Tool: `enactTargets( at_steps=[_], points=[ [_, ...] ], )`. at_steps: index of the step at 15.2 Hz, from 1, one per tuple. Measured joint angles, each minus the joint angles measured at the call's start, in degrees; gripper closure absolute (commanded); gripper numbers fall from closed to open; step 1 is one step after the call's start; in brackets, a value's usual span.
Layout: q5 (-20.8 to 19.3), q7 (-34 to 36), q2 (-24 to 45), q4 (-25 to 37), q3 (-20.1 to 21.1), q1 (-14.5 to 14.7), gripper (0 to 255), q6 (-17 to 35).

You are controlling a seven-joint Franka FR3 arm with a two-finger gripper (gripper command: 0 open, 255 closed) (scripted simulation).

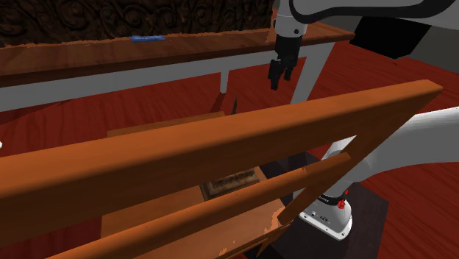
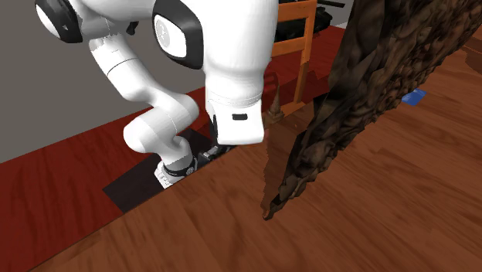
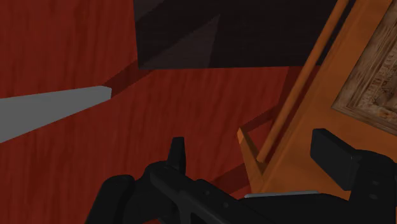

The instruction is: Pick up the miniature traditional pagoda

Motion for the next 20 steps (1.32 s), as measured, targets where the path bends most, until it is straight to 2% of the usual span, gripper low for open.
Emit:
enactTargets(
  at_steps=[2,4,11,20],
  points=[
    [0.75,0.98,-0.15,-0.11,0.46,0.11,0,-0.37],
    [3.18,4.07,-0.26,-0.10,1.66,0.32,0,-1.52],
    [15.29,19.11,-1.03,0.48,8.04,1.86,0,-5.77],
    [31.13,38.79,3.03,4.95,15.76,3.16,0,-5.57]
  ],
)
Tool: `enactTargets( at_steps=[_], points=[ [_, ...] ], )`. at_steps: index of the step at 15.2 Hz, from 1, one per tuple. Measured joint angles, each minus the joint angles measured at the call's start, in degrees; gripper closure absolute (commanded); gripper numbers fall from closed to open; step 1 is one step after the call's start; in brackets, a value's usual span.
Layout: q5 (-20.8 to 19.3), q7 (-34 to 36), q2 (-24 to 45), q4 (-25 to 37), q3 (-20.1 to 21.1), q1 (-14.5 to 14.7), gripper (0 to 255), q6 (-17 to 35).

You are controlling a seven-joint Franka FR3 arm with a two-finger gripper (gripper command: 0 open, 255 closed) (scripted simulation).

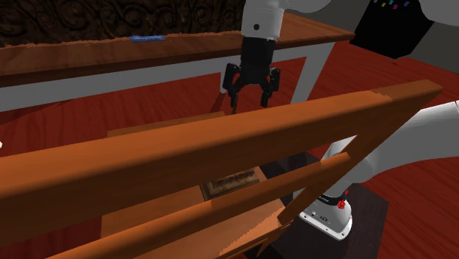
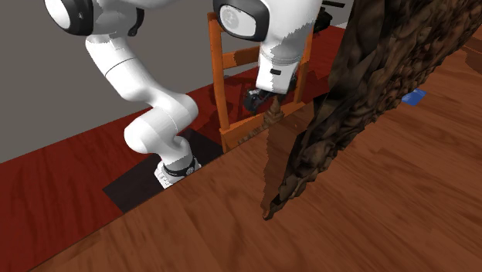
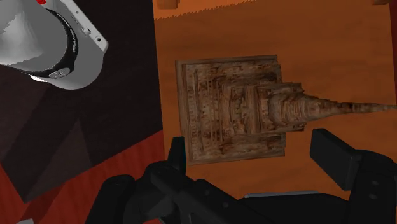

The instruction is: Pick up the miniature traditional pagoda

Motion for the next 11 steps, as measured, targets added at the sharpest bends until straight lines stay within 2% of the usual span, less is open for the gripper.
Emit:
enactTargets(
  at_steps=[4,11],
  points=[
    [5.61,7.48,3.01,2.96,2.78,0.08,0,1.57],
    [7.40,7.34,3.44,-1.05,4.36,0.34,0,6.13]
  ],
)
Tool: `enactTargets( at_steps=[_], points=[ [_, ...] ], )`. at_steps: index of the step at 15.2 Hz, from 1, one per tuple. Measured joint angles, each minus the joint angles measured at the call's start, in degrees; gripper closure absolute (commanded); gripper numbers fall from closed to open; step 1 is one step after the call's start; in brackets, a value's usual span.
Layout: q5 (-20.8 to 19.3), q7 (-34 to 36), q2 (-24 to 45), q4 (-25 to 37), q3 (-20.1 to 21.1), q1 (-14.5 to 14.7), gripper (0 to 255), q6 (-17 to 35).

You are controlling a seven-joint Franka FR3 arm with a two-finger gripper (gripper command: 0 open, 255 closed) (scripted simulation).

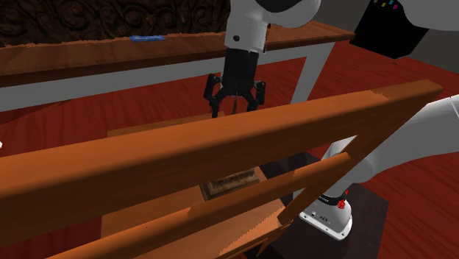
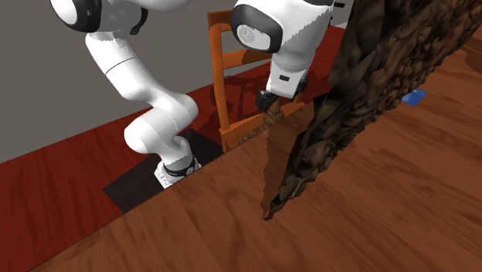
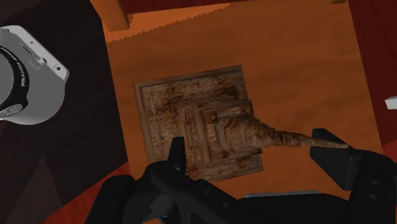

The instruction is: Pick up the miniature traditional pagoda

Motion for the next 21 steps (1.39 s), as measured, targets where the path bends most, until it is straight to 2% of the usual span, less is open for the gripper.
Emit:
enactTargets(
  at_steps=[1,2,13,21],
  points=[
    [0.05,-0.21,0.08,-0.42,0.07,-0.01,0,0.45],
    [0.10,-0.27,0.11,-0.61,0.14,0.00,255,0.67],
    [0.05,-0.27,0.01,-0.48,0.04,-0.03,255,0.58],
    [-0.84,1.77,0.34,5.01,-0.99,-0.19,255,-4.48]
  ],
)
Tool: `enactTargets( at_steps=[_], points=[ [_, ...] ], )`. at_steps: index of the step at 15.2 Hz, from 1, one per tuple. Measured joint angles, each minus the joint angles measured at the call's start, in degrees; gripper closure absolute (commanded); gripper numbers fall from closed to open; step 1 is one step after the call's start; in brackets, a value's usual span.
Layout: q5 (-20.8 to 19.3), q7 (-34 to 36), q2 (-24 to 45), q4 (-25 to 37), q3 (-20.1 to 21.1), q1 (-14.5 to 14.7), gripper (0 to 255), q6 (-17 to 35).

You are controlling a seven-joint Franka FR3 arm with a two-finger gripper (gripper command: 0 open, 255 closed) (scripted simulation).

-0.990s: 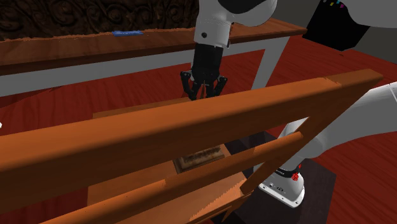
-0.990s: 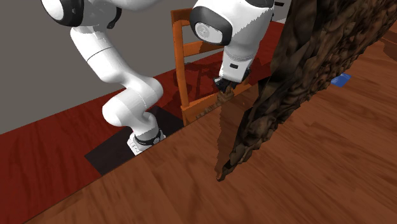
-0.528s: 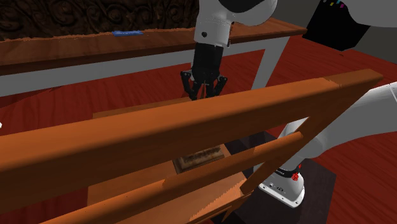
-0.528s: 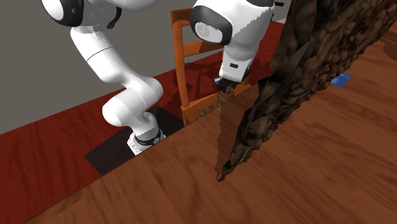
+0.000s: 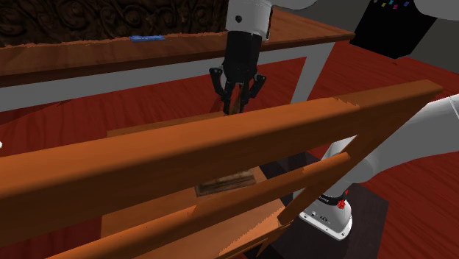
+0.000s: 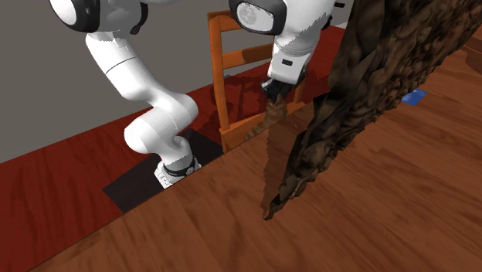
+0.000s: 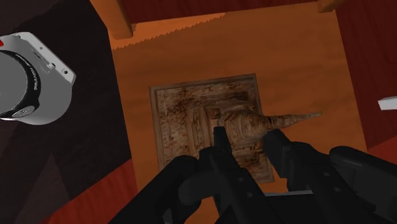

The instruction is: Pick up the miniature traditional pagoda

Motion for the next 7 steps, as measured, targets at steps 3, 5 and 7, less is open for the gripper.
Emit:
enactTargets(
  at_steps=[3,5,7],
  points=[
    [-0.34,0.78,0.39,2.50,-0.45,-0.10,255,-2.01],
    [-0.53,1.26,0.63,4.05,-0.73,-0.15,255,-3.25],
    [-0.60,1.74,0.67,5.25,-0.91,-0.13,255,-4.31]
  ],
)
